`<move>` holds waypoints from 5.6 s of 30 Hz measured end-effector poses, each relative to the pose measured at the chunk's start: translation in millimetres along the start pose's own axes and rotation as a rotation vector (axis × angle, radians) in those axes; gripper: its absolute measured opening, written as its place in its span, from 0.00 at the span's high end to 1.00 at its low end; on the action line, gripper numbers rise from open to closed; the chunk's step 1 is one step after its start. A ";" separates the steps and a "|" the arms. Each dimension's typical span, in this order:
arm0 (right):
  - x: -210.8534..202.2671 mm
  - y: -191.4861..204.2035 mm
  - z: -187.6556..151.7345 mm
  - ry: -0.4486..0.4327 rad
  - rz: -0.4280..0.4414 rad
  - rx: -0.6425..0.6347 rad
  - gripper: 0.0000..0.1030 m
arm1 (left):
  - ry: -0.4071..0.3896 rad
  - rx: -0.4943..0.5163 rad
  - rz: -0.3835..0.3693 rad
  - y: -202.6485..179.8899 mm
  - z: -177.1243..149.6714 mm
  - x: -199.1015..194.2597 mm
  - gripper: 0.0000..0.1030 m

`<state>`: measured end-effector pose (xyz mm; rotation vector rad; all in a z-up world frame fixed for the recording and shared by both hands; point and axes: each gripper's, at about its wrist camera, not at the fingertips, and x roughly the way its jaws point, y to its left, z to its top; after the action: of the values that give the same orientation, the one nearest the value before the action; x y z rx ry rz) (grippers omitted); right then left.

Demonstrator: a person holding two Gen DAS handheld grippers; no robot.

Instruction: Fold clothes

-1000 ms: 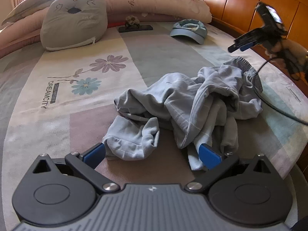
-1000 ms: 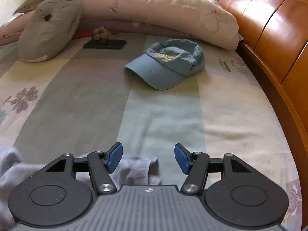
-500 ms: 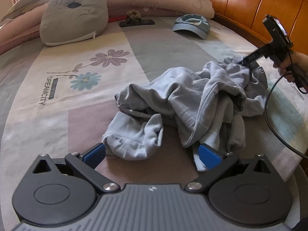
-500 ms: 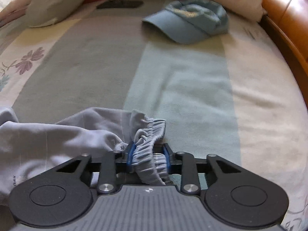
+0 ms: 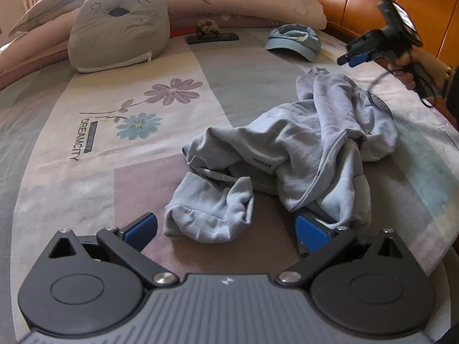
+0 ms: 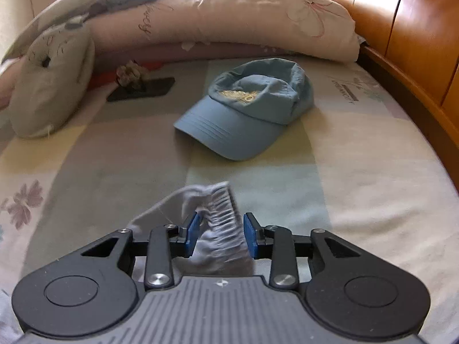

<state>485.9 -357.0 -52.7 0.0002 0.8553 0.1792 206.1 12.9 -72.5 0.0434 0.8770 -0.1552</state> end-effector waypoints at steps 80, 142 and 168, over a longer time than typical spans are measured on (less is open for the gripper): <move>-155.6 92.6 -222.3 -0.029 0.188 0.162 0.43 | -0.092 0.437 0.264 1.2 2.7 52.8 0.00; -137.9 108.7 -213.8 0.004 0.173 0.123 0.32 | -0.064 0.078 0.764 216.4 65.3 42.6 0.00; -119.1 103.1 -215.0 0.055 0.093 0.179 0.31 | -0.116 -0.157 0.780 336.1 159.4 32.7 0.02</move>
<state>231.8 -289.5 -97.1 0.2040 0.9246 0.1902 399.6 324.9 -4.4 0.2230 0.7014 0.6343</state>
